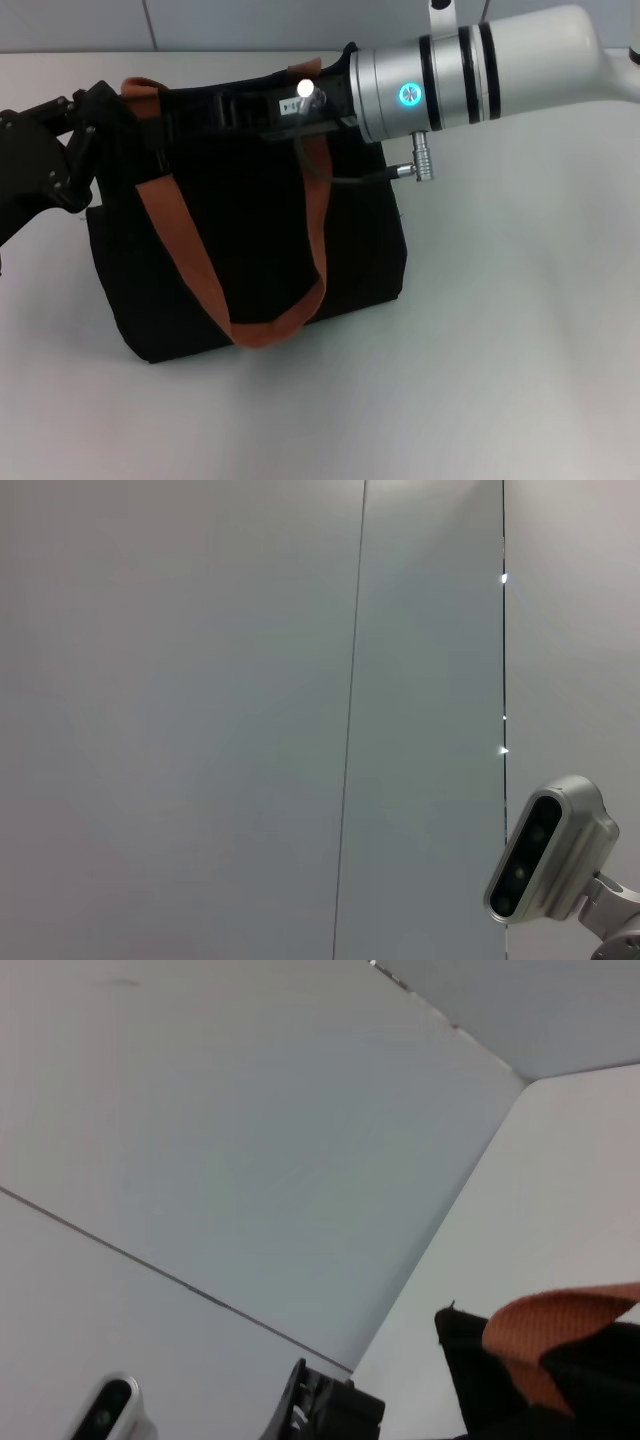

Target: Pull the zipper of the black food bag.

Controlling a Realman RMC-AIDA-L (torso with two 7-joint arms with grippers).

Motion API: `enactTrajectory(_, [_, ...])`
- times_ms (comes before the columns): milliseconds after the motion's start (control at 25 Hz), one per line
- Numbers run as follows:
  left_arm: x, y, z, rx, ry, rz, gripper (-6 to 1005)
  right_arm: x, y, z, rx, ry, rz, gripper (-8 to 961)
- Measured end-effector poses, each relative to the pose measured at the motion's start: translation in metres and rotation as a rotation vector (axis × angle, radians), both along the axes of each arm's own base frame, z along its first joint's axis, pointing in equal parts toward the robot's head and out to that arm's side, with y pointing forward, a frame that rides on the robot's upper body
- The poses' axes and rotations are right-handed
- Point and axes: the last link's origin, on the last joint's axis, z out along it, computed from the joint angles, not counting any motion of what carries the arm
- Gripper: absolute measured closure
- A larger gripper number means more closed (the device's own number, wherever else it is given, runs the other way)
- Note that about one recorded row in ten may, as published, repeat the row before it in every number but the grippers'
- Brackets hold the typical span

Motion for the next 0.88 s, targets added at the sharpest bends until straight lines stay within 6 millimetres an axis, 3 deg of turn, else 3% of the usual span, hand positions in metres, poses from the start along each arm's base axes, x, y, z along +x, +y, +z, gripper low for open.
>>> enactTrajectory(320, [0.0012, -0.0007, -0.0003, -0.001, -0.004, -0.007, 979, -0.0003, 0.0005, -0.0038, 0.006, -0.031, 0.012, 656])
enactTrajectory(880, [0.0027, -0.0008, -0.0009, -0.005, -0.013, -0.014, 979, -0.0060, -0.0002, -0.0064, 0.054, -0.064, 0.083, 658])
